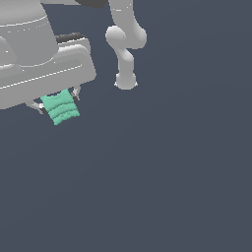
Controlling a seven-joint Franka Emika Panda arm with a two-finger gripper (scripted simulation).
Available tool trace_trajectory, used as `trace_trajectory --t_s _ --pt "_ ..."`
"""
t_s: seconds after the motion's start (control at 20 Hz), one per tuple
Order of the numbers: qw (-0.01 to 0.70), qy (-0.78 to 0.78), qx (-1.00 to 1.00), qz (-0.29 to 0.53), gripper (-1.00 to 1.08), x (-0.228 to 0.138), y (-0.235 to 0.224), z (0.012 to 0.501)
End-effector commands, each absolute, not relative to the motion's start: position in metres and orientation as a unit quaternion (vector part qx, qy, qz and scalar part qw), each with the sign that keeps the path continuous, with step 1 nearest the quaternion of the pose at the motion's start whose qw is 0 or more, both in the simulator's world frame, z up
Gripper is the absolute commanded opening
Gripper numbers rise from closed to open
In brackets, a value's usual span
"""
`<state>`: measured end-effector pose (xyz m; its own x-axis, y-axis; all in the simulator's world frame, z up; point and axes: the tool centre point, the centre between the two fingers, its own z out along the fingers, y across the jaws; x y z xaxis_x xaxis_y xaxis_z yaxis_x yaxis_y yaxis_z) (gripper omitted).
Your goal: Pick up the object and move it to a goal position.
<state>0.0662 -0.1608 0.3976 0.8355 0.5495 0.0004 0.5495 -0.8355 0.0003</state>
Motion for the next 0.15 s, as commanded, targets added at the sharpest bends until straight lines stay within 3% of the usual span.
trace_trajectory --t_s 0.0,0.1 --pt "0.0 0.287 0.958 0.0 -1.0 0.0667 -0.1618 0.4001" --pt "0.0 0.287 0.958 0.0 -1.0 0.0668 -0.162 0.4006"
